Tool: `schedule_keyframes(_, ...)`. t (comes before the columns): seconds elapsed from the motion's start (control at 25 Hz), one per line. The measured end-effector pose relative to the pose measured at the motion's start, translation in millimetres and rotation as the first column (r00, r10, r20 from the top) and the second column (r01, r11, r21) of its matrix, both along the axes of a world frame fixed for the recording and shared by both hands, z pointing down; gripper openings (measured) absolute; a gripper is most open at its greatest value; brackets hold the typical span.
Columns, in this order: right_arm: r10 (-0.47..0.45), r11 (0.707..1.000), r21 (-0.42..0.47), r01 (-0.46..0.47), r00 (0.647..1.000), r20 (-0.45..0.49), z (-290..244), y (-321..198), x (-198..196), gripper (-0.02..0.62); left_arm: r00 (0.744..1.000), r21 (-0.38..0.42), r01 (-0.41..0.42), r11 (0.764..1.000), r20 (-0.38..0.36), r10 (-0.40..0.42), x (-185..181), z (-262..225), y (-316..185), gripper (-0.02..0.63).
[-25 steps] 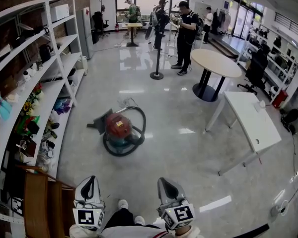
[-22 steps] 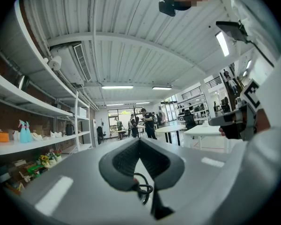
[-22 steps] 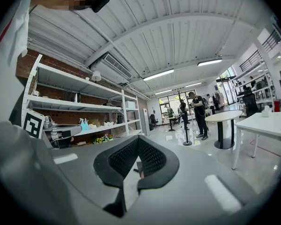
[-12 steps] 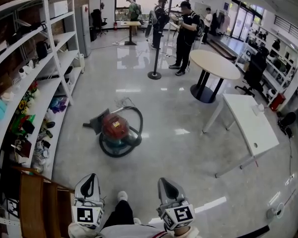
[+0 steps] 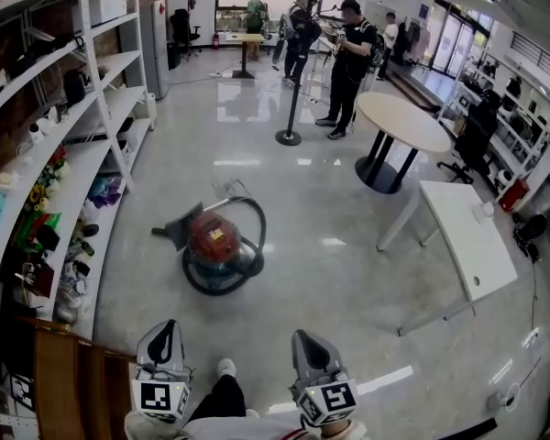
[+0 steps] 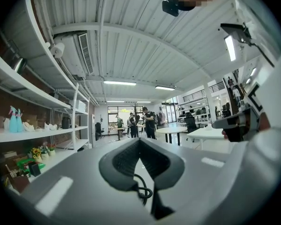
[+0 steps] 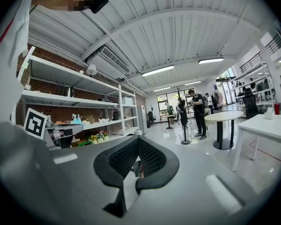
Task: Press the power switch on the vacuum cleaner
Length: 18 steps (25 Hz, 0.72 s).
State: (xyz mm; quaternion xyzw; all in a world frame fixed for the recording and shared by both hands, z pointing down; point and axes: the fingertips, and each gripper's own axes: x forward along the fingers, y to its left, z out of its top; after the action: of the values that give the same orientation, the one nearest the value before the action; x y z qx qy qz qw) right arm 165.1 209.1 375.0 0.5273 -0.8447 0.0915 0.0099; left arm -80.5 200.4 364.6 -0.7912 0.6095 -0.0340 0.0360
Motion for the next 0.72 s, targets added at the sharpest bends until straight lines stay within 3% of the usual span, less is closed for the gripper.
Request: schedule_keyframes(0.72, 0.007, 1.000, -0.027, -0.008, 0.999, -0.035, 1.6, -88.6, -29.6, 0.000, 1.000, -0.024, 0.004, 1.000, -0.005, -0.004, -32.5, 4.2, -90.4, 0.000)
